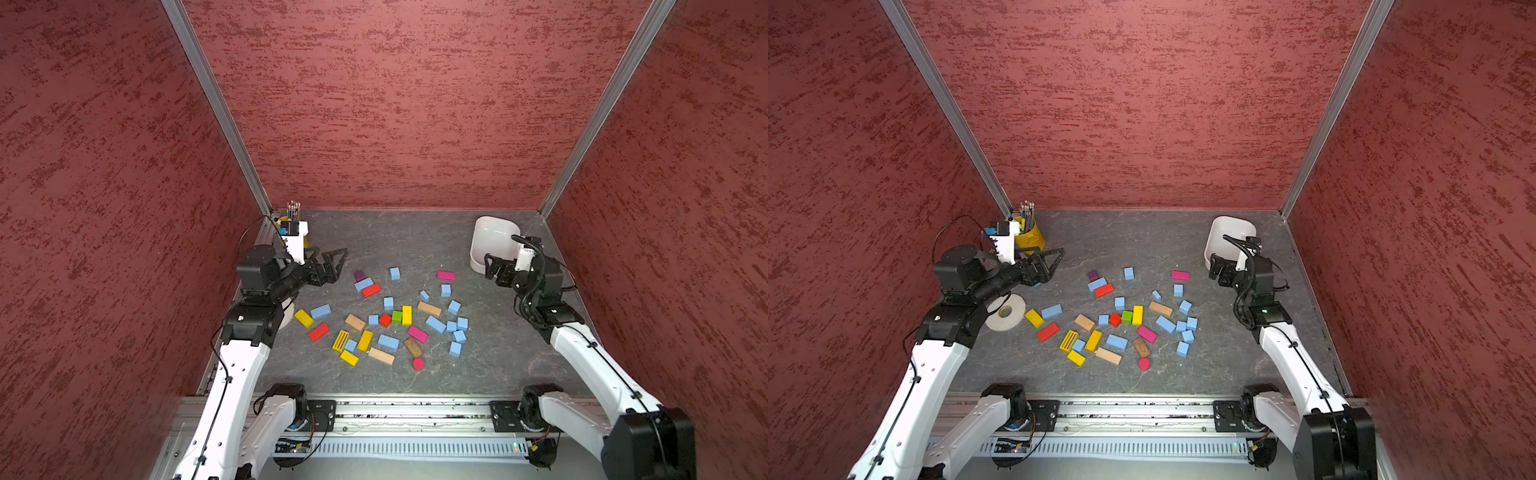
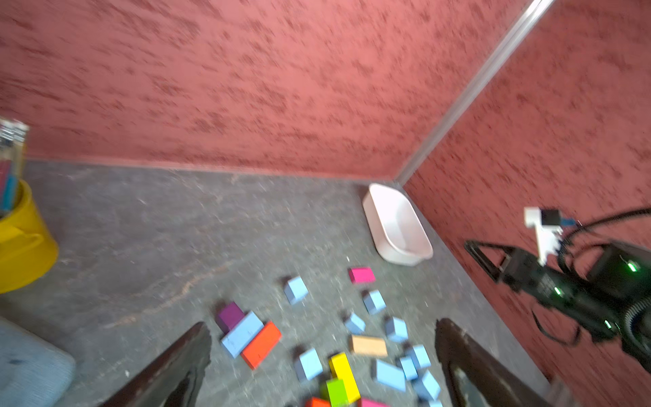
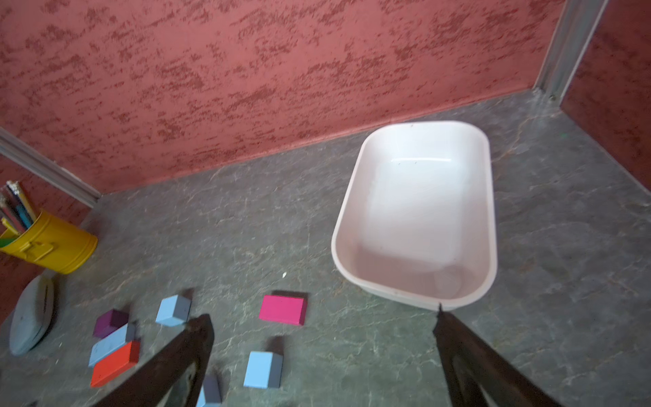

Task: Pick out the blue building blocks
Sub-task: Pick up the building block from the center of the board.

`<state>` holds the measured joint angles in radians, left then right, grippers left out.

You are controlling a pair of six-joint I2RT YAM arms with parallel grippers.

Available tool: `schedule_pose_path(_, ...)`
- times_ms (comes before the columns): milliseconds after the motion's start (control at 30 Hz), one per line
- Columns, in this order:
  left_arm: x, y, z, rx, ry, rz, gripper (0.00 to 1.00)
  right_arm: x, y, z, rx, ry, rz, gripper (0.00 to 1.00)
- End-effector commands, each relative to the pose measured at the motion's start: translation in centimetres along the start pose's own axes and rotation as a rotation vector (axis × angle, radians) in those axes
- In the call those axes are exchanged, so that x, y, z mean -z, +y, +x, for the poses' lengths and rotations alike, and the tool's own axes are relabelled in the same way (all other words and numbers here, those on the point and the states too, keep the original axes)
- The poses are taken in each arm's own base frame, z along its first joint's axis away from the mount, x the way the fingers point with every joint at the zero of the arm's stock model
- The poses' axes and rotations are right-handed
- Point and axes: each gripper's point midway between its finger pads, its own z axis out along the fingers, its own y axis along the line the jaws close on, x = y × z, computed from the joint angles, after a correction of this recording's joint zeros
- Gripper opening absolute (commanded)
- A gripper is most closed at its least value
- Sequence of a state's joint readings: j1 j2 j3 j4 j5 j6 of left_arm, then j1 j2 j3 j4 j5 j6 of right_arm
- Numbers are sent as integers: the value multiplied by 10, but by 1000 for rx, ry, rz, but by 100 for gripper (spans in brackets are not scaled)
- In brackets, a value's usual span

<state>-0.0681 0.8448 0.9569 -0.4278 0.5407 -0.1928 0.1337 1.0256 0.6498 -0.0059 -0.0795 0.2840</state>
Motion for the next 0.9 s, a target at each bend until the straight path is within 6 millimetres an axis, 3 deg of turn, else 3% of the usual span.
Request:
schedule_pose_path(0,-1,-27,33,-62,150,115,100,2,19,9,1,64,-35,99)
schedule_pose_path(333,-15,-56,91,-305,374,177,100,-21,54,57,67,284,-31,96)
schedule_pose_path(533,-14,-59,95,-299,356,203,100,-34,53,84,124,390,63,94)
schedule_pose_path(867,-18,-65,109,-181,383,275,100,-51,67,138,158,532,86,85)
